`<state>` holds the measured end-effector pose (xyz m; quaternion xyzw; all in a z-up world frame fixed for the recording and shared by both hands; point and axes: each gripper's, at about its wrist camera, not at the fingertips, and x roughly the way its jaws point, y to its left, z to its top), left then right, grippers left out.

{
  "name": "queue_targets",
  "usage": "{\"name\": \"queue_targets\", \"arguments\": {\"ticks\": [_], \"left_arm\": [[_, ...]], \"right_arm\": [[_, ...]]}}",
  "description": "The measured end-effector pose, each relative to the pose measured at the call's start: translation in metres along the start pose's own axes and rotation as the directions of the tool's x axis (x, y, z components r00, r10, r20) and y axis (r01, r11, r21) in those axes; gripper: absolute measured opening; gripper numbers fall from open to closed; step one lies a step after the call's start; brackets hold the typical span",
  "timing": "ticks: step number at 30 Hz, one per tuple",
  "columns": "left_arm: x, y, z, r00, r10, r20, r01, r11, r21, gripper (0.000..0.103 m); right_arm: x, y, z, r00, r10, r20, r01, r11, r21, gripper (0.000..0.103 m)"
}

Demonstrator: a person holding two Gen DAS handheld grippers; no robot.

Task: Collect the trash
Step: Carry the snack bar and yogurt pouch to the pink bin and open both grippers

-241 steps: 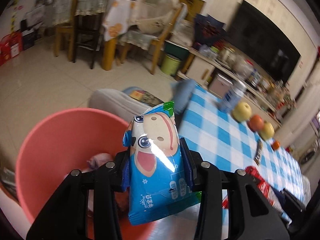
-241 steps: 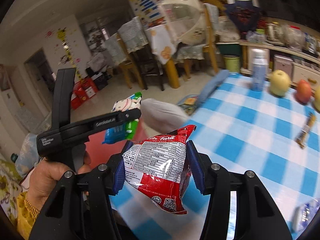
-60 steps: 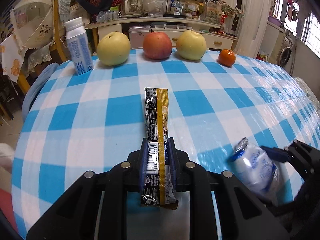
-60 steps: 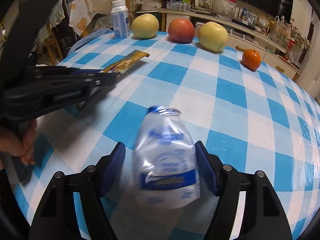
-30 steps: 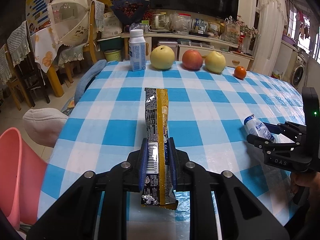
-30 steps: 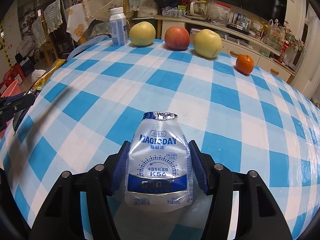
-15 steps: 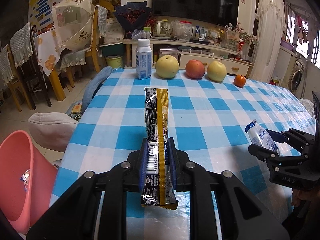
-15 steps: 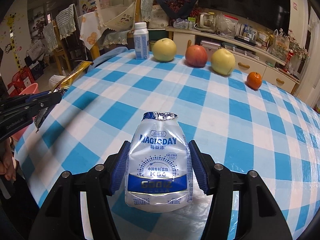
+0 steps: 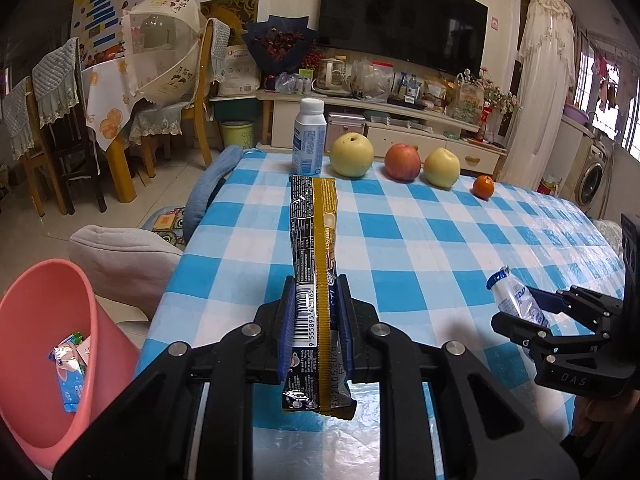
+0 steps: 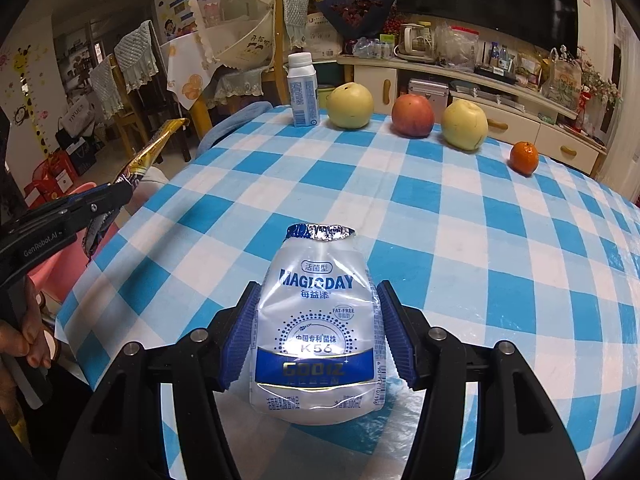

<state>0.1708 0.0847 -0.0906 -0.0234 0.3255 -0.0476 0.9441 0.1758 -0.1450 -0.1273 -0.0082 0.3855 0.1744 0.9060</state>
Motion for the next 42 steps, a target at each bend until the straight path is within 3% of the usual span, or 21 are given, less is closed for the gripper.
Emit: {"name": "queue_targets", "arguments": {"ticks": [12, 28, 42], "left_arm": [[-0.022, 0.03, 0.005, 0.998, 0.021, 0.054, -0.018, 0.998, -0.053, 0.021], [-0.05, 0.076, 0.006, 0.992, 0.059, 0.109, -0.042, 0.987, -0.154, 0.021], [-0.074, 0.149, -0.004, 0.973, 0.195, 0.125, -0.144, 0.932, -0.333, 0.021]], "right_arm": [[-0.004, 0.034, 0.011, 0.999, 0.038, 0.014, -0.038, 0.999, -0.002, 0.059], [0.008, 0.112, 0.042, 0.99, 0.141, 0.021, -0.139, 0.987, -0.078, 0.059], [0.028, 0.227, 0.075, 0.963, 0.27, 0.012, -0.259, 0.934, -0.245, 0.059]]}}
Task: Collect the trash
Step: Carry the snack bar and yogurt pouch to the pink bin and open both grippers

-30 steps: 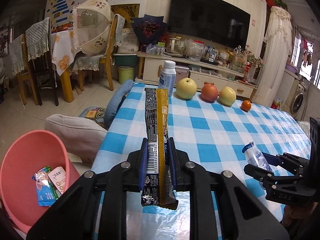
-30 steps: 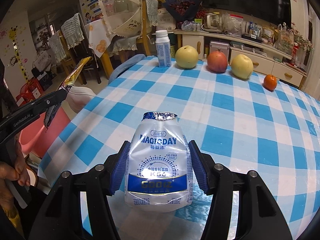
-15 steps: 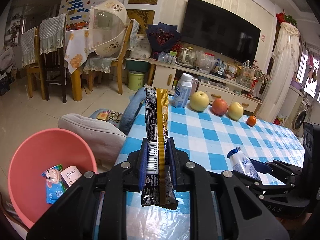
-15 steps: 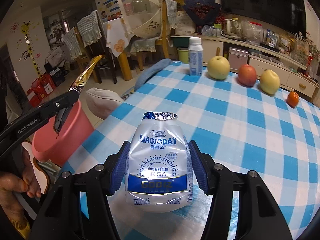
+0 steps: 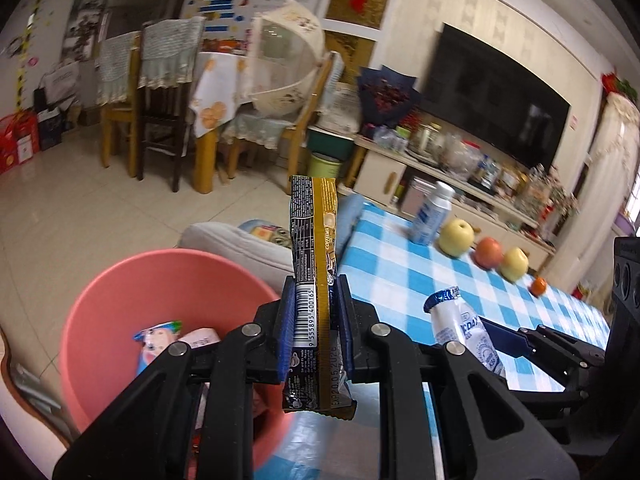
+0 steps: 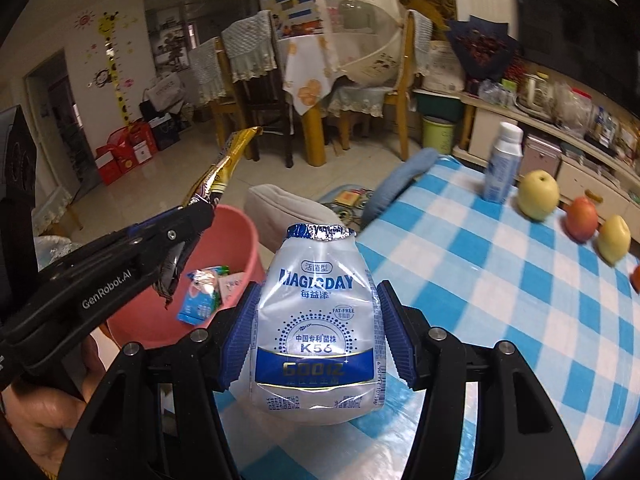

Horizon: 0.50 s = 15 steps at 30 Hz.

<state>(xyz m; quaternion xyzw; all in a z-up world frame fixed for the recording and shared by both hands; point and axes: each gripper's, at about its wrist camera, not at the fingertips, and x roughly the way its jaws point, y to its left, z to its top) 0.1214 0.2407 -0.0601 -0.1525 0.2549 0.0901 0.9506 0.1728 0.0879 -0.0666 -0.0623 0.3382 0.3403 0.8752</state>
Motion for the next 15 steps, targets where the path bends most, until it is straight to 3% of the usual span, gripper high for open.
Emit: {"name": "queue_targets", "arguments": {"ticks": [9, 15], "left_arm": [[-0.002, 0.043, 0.005, 0.996, 0.088, -0.001, -0.087, 0.99, -0.115, 0.021], [0.003, 0.07, 0.003, 0.993, 0.112, -0.046, -0.119, 0.973, -0.199, 0.021]], "right_arm": [[0.039, 0.045, 0.02, 0.997, 0.079, -0.017, -0.08, 0.994, -0.075, 0.059], [0.06, 0.069, 0.027, 0.991, 0.13, -0.03, -0.132, 0.985, -0.112, 0.059]]}}
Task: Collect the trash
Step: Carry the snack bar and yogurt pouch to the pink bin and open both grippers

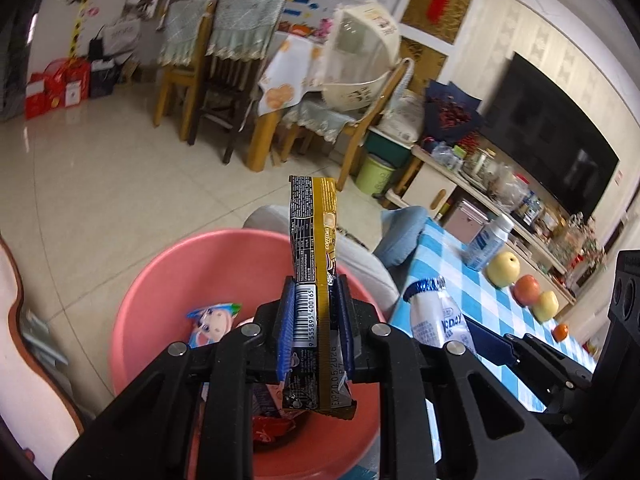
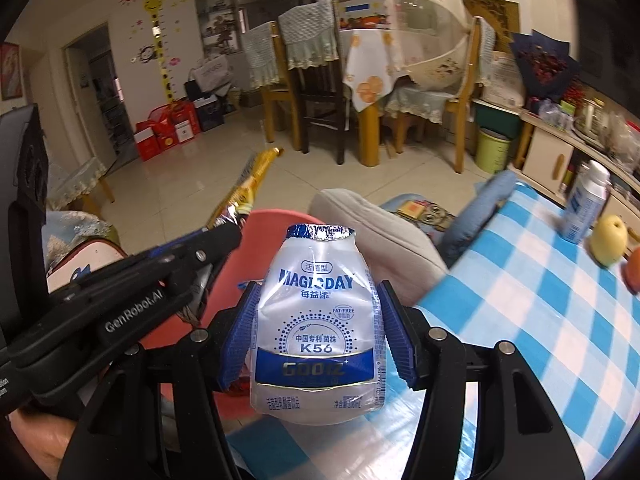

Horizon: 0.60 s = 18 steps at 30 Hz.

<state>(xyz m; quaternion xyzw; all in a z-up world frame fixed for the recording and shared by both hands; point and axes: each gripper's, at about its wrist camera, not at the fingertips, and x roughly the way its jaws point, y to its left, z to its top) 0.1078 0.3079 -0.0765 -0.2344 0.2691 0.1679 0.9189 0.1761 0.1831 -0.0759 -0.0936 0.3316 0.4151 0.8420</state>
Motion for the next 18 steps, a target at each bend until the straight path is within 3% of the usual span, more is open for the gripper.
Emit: {"name": "queue_targets", "arguments": {"ticks": [6, 8, 12, 16, 18], "left_arm": [[0.005, 0.017, 0.001, 0.999, 0.037, -0.022, -0.038, 0.998, -0.049, 0.022], [0.007, 0.022, 0.0, 0.998, 0.057, -0.03, -0.059, 0.996, -0.073, 0.028], [0.005, 0.029, 0.002, 0.991, 0.133, -0.019, -0.134, 0.986, -0.096, 0.068], [0.001, 0.027, 0.003, 0.985, 0.173, 0.011, -0.171, 0.981, -0.096, 0.084], [0.002, 0.026, 0.005, 0.984, 0.178, 0.012, -0.177, 0.981, -0.079, 0.086]], "right_arm": [[0.027, 0.016, -0.001, 0.998, 0.039, -0.045, -0.04, 0.999, -0.033, 0.06], [0.032, 0.017, -0.005, 0.999, 0.017, -0.052, -0.019, 0.999, -0.03, 0.06], [0.024, 0.01, -0.013, 1.0, -0.02, -0.012, 0.02, 1.0, 0.005, 0.081], [0.002, -0.005, -0.018, 0.995, -0.088, 0.042, 0.086, 0.995, 0.047, 0.088], [-0.006, -0.013, -0.021, 0.991, -0.123, 0.053, 0.12, 0.991, 0.065, 0.09]]}}
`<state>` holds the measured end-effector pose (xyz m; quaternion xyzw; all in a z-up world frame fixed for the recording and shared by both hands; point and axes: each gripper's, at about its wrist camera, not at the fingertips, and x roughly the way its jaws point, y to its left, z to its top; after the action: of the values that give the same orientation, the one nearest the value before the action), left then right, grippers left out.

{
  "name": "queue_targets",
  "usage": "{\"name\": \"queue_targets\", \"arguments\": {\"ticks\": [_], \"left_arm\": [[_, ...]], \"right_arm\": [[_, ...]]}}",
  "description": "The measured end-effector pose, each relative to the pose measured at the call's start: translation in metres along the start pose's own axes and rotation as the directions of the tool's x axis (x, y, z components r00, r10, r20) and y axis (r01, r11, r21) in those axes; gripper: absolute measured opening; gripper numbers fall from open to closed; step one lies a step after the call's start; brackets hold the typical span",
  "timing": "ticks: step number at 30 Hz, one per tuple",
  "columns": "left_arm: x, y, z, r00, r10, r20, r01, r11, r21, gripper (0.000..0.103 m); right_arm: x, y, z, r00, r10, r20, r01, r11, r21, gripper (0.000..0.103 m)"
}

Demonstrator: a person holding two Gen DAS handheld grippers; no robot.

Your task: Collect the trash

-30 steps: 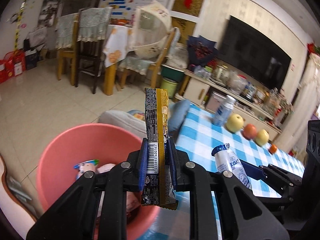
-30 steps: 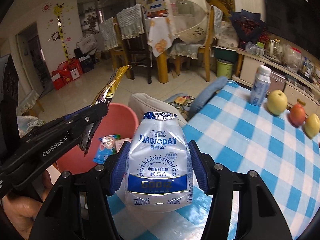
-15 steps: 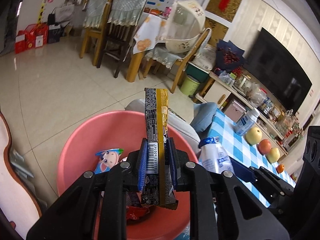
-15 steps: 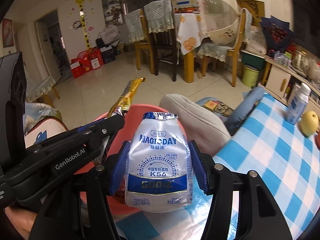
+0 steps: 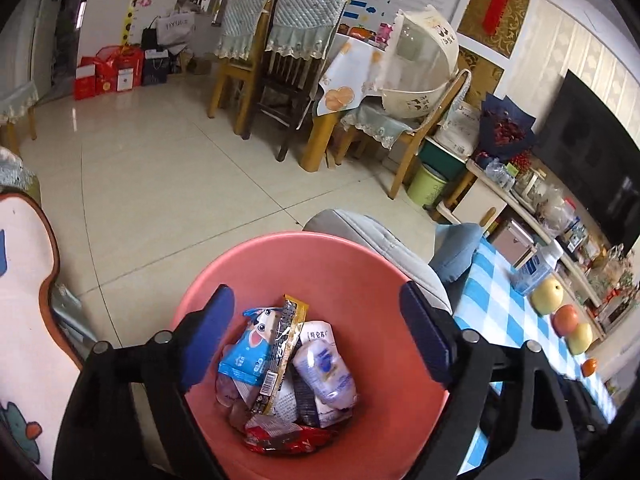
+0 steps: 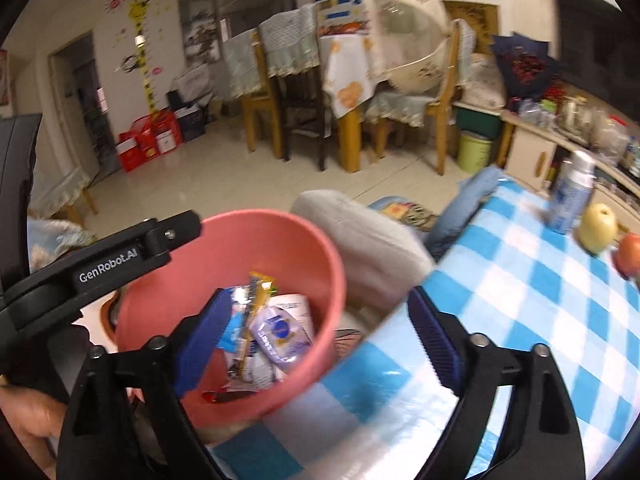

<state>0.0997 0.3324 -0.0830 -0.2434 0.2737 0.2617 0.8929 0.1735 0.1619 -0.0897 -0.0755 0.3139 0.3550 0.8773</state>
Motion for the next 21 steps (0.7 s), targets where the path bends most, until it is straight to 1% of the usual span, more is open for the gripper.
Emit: {"name": "queue_targets", "arguments": {"ticks": [3, 7, 11, 13, 21], "left_arm": [[0.0, -0.01, -0.002, 1.0, 0.005, -0.003, -0.005, 0.999, 0.046, 0.09], [-0.002, -0.027, -0.006, 1.0, -0.019, 0.004, 0.019, 0.994, 0.104, 0.094], [-0.002, -0.049, -0.015, 0.999, -0.033, -0.008, 0.034, 0.984, 0.175, 0.096], [-0.002, -0.059, -0.019, 0.999, -0.042, -0.012, 0.044, 0.977, 0.207, 0.096], [-0.015, -0.099, -0.039, 0.992, -0.123, 0.01, 0.115, 0.95, 0.292, 0.099]], "right_arm": [[-0.01, -0.014, -0.004, 1.0, -0.031, 0.001, 0.031, 0.999, 0.034, 0.09], [-0.027, -0.028, -0.016, 0.998, -0.069, -0.001, 0.069, 0.996, 0.048, 0.09], [-0.041, -0.038, -0.028, 0.993, -0.115, -0.003, 0.115, 0.992, 0.053, 0.091], [-0.05, -0.047, -0.034, 0.991, -0.137, -0.002, 0.136, 0.988, 0.066, 0.094], [-0.079, -0.08, -0.059, 0.981, -0.191, -0.023, 0.193, 0.973, 0.127, 0.095]]}}
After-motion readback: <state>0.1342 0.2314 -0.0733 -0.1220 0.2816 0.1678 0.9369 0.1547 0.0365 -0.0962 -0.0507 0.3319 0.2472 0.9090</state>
